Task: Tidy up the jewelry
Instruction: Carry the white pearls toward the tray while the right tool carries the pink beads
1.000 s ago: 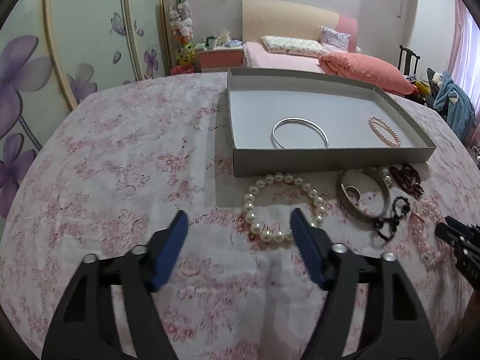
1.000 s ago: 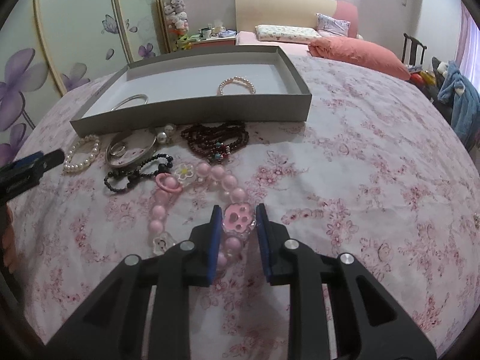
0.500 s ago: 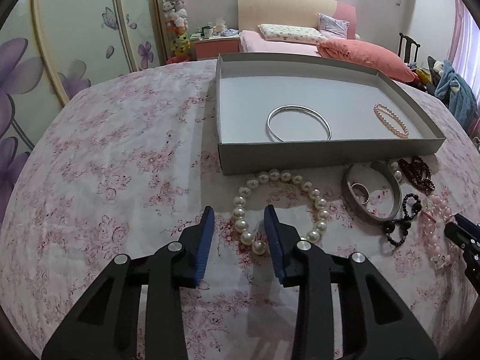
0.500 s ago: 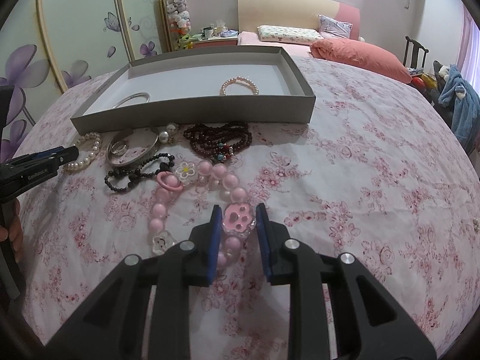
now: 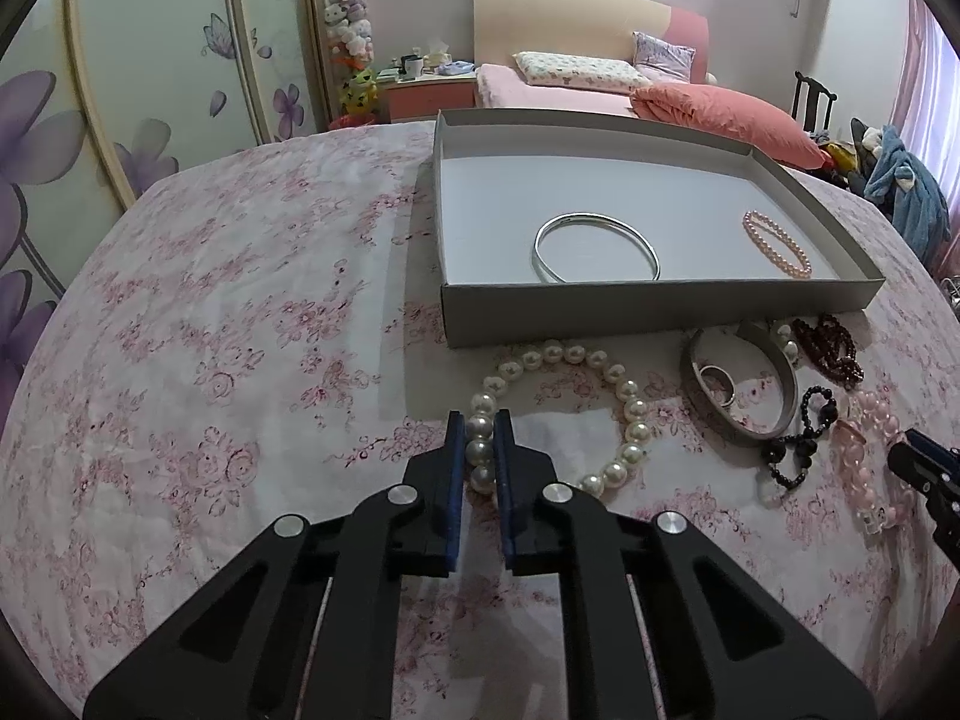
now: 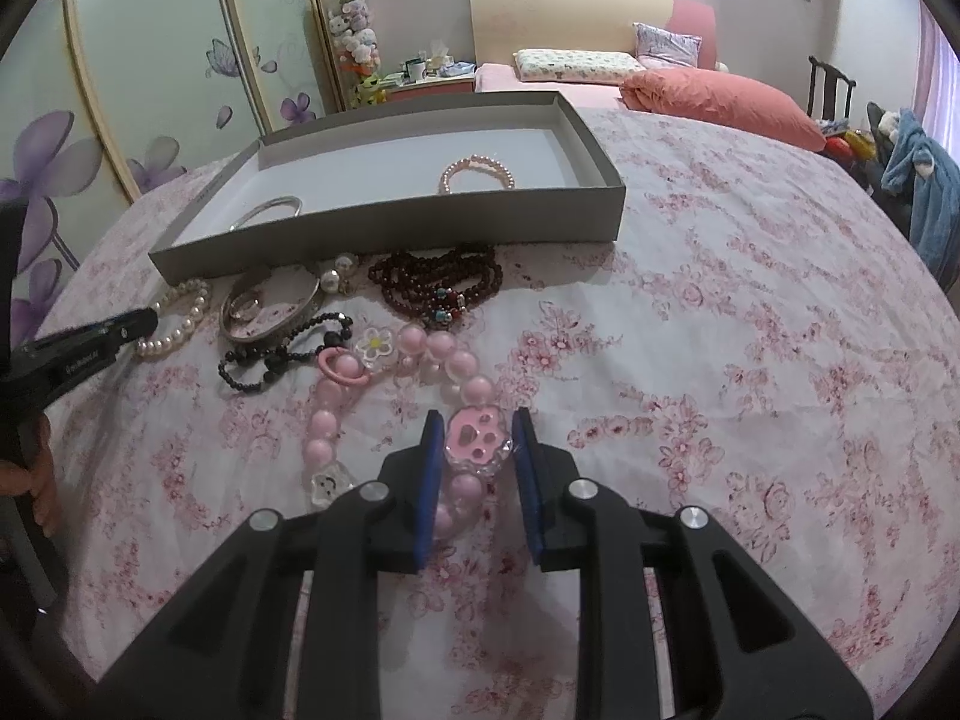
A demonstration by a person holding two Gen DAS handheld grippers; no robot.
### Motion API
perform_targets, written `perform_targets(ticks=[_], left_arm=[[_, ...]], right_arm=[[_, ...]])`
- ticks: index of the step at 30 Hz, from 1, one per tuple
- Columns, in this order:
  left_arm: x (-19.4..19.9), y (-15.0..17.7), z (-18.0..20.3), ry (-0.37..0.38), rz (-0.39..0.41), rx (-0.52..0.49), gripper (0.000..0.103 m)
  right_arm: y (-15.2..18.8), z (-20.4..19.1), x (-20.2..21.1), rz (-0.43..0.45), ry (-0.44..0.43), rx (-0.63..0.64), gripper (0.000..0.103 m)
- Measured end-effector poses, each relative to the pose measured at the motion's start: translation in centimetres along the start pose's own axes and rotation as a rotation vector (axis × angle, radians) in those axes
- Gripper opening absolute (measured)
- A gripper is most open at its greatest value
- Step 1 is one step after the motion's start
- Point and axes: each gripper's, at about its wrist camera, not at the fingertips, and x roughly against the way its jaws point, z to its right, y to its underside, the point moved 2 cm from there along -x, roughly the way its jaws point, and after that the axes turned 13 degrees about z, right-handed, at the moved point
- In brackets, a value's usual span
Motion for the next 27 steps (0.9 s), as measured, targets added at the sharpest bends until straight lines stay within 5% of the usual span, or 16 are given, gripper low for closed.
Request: perform_targets(ticks=[27], left_arm=[[8.8,-1.1,0.2,0.108,0.258,0.064,0.010]], right_arm=[[-3.7,-2.5,5.3,0.234,-0.163,-0.059,0.023]])
